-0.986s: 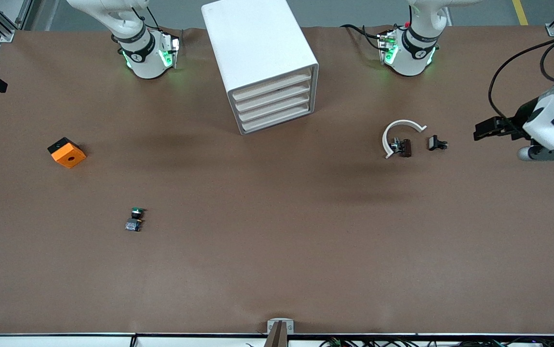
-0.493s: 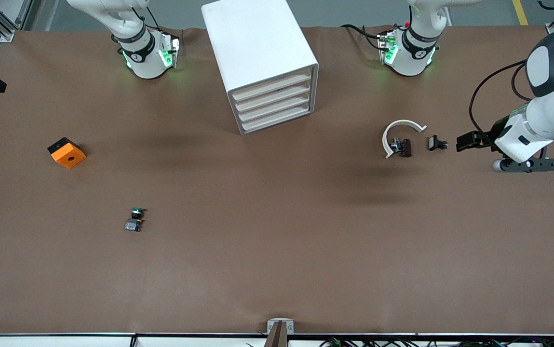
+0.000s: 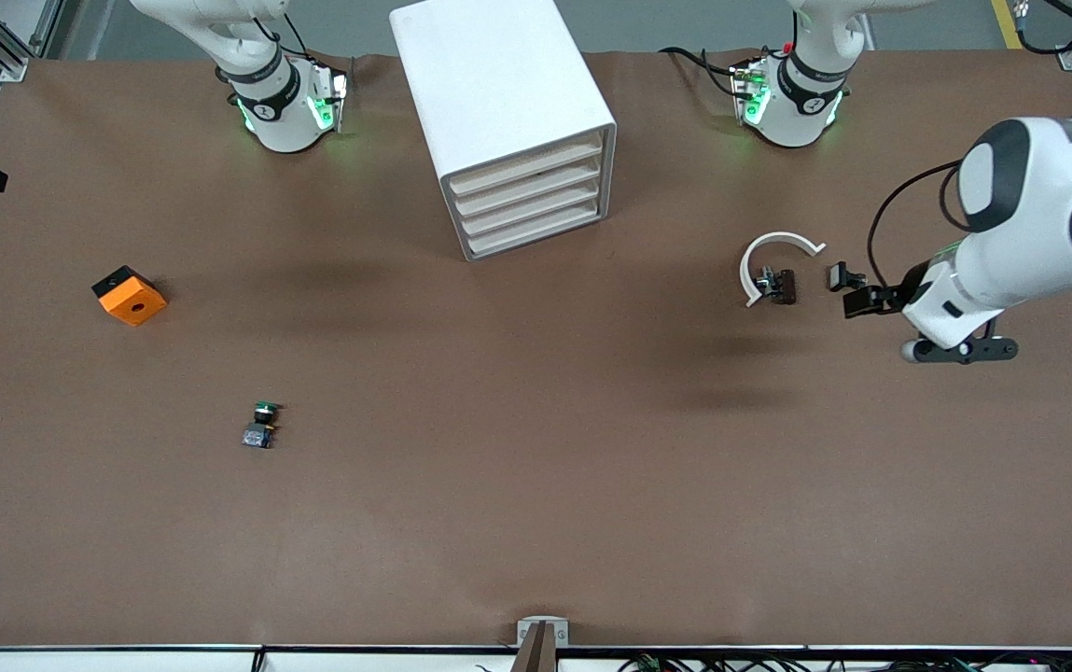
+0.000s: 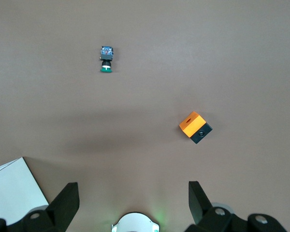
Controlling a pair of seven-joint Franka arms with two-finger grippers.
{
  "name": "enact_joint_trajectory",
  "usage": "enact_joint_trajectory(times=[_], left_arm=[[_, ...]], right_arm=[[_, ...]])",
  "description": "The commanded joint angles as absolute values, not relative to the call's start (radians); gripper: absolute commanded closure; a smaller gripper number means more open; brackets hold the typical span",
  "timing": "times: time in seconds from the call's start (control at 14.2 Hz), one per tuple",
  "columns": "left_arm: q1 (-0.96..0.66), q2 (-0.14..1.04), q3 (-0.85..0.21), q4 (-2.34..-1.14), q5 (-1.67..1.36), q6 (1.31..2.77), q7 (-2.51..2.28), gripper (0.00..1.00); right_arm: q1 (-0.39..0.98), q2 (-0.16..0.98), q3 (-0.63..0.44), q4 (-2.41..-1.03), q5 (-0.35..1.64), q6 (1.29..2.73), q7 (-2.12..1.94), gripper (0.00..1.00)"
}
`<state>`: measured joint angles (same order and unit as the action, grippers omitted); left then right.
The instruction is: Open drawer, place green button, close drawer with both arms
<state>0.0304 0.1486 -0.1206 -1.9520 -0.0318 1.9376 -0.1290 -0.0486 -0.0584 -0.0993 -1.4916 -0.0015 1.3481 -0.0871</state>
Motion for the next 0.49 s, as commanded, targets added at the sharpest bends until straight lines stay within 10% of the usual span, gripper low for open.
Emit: enact_joint_trajectory(times=[0.0,0.42], left_arm=[[0.028,0.189,-0.167,-1.95,-0.029,1.988,-0.236,0.0],[-0.055,0.279,-0.215,-1.884,-0.025,2.005,-0.564,0.0]], right_arm=[[-0.058,-0.008,-0.092,-1.471,0.0,1.336,-0.095,0.0],[-0.055,-0.003,-0.092,-1.473,-0.006,1.338,-0.092,0.0]])
